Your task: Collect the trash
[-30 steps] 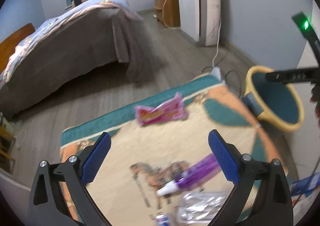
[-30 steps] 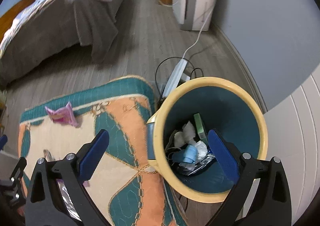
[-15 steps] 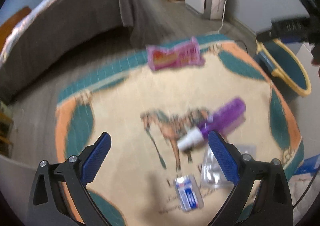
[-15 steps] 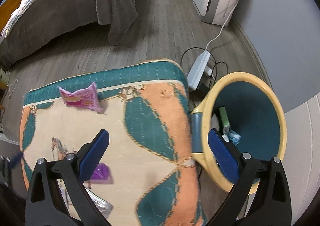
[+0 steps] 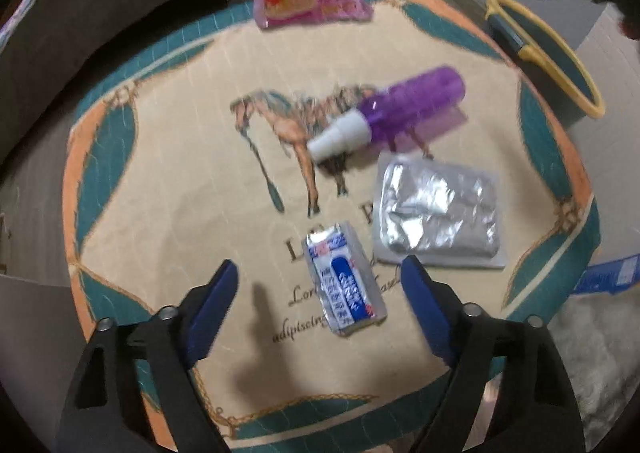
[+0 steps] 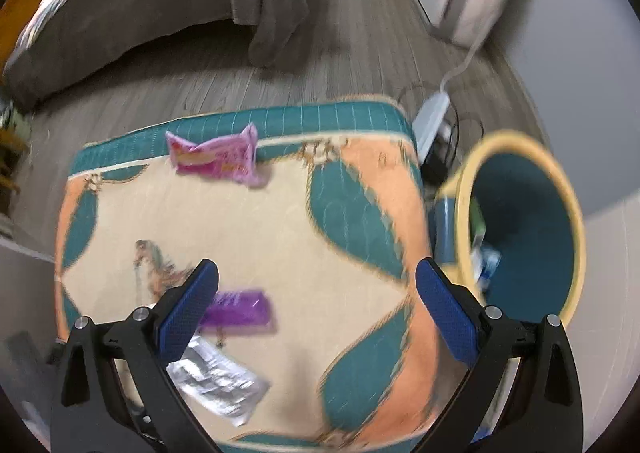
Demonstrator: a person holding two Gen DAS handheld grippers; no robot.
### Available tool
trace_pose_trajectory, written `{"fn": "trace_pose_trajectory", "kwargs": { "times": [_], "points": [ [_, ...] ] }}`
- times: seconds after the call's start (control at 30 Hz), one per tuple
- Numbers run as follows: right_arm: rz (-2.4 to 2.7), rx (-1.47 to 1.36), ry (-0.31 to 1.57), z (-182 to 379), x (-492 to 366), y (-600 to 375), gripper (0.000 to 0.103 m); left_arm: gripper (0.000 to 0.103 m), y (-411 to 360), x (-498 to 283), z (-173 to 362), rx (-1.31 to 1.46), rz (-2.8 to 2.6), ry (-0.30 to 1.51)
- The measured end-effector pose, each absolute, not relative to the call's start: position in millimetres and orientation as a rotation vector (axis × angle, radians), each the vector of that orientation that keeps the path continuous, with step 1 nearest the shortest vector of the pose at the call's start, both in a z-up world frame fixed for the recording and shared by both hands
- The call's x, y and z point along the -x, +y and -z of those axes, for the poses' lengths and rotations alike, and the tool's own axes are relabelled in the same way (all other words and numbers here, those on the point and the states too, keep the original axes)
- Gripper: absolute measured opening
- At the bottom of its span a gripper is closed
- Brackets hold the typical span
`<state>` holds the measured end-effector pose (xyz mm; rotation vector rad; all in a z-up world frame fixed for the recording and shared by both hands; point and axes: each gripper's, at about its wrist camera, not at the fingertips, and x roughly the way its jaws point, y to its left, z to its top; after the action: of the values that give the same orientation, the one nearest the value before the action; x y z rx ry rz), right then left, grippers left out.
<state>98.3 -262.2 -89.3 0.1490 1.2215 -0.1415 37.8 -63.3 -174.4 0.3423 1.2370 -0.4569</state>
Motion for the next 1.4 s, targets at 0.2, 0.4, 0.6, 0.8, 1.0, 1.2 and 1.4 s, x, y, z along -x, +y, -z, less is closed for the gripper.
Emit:
{"fn": "trace_pose_trajectory", "kwargs": {
  "times": [0.2, 0.4, 0.6, 0.8, 1.0, 1.2, 1.4],
  "points": [
    [0.103, -0.215, 1.162, 80.0, -67.9, -233.1, 0.097, 0.032, -65.8, -32.8, 178.2, -0.381, 0.523, 1.274],
    [0.102, -0.18, 1.26, 124.5, -38.7, -217.1, 0.097, 0.032, -46.8, -33.4, 169.0, -0.431, 0.452, 1.257],
    [0.029, -0.092, 1.345, 161.3, -23.1, -201.4, 0.097, 0.032, -12.5, -48.6, 151.6, -0.33, 0.365, 1.243],
    [-0.152, 0.059, 1.418, 181.2, -20.7, -161.3, 0.097, 0.032, -11.5, -53.3, 149.4, -0.275, 0.349, 1.257],
    [-0.159, 0.148, 1.444, 199.2, -27.1, -144.3, 0.097, 0.032, -10.5, -58.3, 155.6, -0.265, 0.356, 1.277],
    [-0.137, 0.103, 1.429, 206.4, -43.6, -143.6, 0.097, 0.032, -3.6, -68.8, 159.9, -0.223, 0.335, 1.295],
    [-0.159, 0.106, 1.427, 207.9, -53.5, -133.1, 0.096, 0.032, -2.5, -72.8, 164.1, -0.215, 0.331, 1.303]
  ]
}}
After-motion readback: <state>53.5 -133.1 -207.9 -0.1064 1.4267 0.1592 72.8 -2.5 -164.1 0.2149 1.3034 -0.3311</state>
